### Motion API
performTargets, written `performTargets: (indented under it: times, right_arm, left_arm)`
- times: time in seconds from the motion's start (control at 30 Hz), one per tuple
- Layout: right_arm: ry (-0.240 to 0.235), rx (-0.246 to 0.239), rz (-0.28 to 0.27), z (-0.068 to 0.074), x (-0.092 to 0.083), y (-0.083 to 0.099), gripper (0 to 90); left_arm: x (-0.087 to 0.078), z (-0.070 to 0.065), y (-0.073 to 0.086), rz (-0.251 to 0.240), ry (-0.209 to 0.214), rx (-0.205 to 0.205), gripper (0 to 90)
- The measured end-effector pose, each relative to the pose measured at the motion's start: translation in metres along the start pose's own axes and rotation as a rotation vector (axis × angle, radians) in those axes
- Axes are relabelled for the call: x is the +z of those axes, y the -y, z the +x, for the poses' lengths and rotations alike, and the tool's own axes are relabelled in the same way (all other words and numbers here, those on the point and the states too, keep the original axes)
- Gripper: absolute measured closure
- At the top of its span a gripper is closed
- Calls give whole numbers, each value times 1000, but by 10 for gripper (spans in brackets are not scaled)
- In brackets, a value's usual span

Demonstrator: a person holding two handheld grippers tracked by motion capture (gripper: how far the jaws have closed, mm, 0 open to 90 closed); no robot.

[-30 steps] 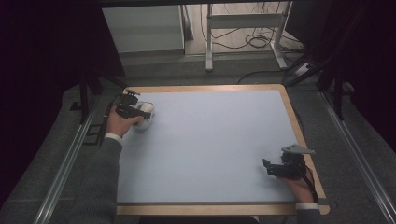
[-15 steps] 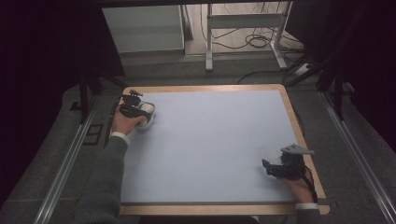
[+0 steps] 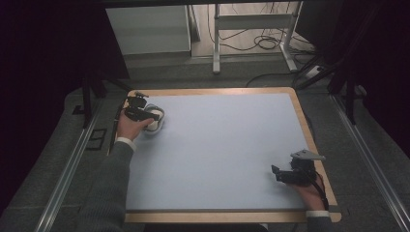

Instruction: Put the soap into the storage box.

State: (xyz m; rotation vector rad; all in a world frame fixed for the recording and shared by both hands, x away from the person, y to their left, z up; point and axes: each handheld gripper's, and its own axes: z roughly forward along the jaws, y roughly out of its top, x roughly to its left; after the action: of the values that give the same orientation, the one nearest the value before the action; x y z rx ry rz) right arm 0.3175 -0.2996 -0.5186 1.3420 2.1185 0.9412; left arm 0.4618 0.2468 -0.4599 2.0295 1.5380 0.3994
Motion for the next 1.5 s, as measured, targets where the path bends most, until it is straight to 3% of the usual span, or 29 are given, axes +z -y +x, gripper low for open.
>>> performTargets:
  times: [0.27, 0.37, 0.67, 0.83, 1.07, 1.17, 1.23, 1.33, 1.5]
  right_arm:
    - [0, 4, -3, 0, -1, 0, 86]
    - [1, 5, -1, -1, -1, 0, 87]
    - [0, 3, -9, 1, -3, 0, 86]
    - [3, 3, -6, 0, -3, 0, 86]
    - [2, 1, -5, 1, -3, 0, 87]
    - [0, 0, -6, 1, -3, 0, 87]
    - [1, -1, -7, 1, -3, 0, 87]
    - [3, 2, -13, 1, -4, -1, 86]
    - [2, -2, -16, 2, -5, -1, 87]
  left_arm:
    - [-26, -16, 6, -71, 35, 52, 346]
    - [-32, -26, 15, -58, 78, 102, 317]
    - [-34, -45, 58, -36, 144, 202, 290]
    - [-37, -50, 81, -48, 181, 211, 275]
    - [-40, -52, 111, -67, 204, 187, 270]
    - [-41, -55, 123, -79, 190, 197, 273]
    - [-43, -57, 132, -98, 141, 213, 282]
    - [-43, -59, 140, -102, 166, 215, 280]
    - [-42, -57, 144, -99, 172, 207, 280]
